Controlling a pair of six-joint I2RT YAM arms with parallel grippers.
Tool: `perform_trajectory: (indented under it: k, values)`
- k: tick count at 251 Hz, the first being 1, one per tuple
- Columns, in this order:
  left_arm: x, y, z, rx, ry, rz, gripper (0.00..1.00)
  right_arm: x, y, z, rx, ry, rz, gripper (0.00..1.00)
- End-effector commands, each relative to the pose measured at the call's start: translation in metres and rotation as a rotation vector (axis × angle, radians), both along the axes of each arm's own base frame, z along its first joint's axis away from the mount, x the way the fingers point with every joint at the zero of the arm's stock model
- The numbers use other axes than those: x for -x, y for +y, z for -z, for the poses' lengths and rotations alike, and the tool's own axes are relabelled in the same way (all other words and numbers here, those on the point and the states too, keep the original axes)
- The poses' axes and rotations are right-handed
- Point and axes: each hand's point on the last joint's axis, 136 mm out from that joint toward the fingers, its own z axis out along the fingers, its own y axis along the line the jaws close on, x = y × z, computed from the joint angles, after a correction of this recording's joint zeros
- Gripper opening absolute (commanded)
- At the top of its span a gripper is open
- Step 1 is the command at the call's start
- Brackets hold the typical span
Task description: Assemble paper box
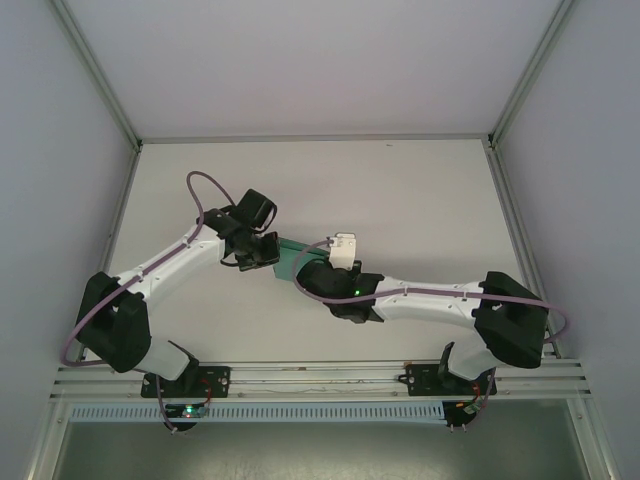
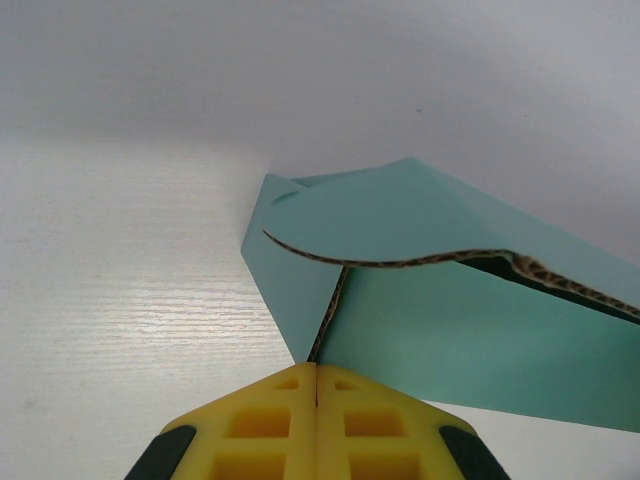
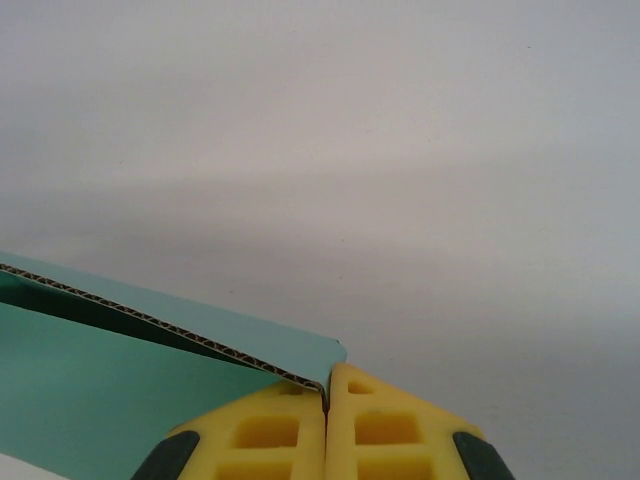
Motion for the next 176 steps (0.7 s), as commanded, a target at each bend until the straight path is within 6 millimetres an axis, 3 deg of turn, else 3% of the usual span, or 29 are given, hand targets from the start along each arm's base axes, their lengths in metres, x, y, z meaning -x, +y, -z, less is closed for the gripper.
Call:
perform_trajectory:
  k: [1, 26, 52, 122, 176]
  values:
    - [0.033, -0.003, 0.036, -0.048, 0.141, 0.049, 0.00, 0.023, -0.001, 0.048, 0.106, 0.138, -0.111, 0.00]
    - [0.036, -0.001, 0.025, -0.039, 0.113, 0.062, 0.00, 0.017, 0.000, 0.041, 0.132, 0.112, -0.167, 0.00]
    - [0.037, 0.005, 0.010, -0.057, 0.072, 0.069, 0.11, 0.016, 0.008, 0.044, 0.115, 0.095, -0.275, 0.00]
    - [0.040, 0.034, -0.025, -0.168, -0.021, 0.087, 0.41, 0.011, 0.020, 0.051, 0.124, 0.068, -0.368, 0.00]
    - [0.041, 0.055, -0.041, -0.268, -0.069, 0.133, 0.48, 0.014, 0.020, 0.052, 0.145, 0.064, -0.406, 0.00]
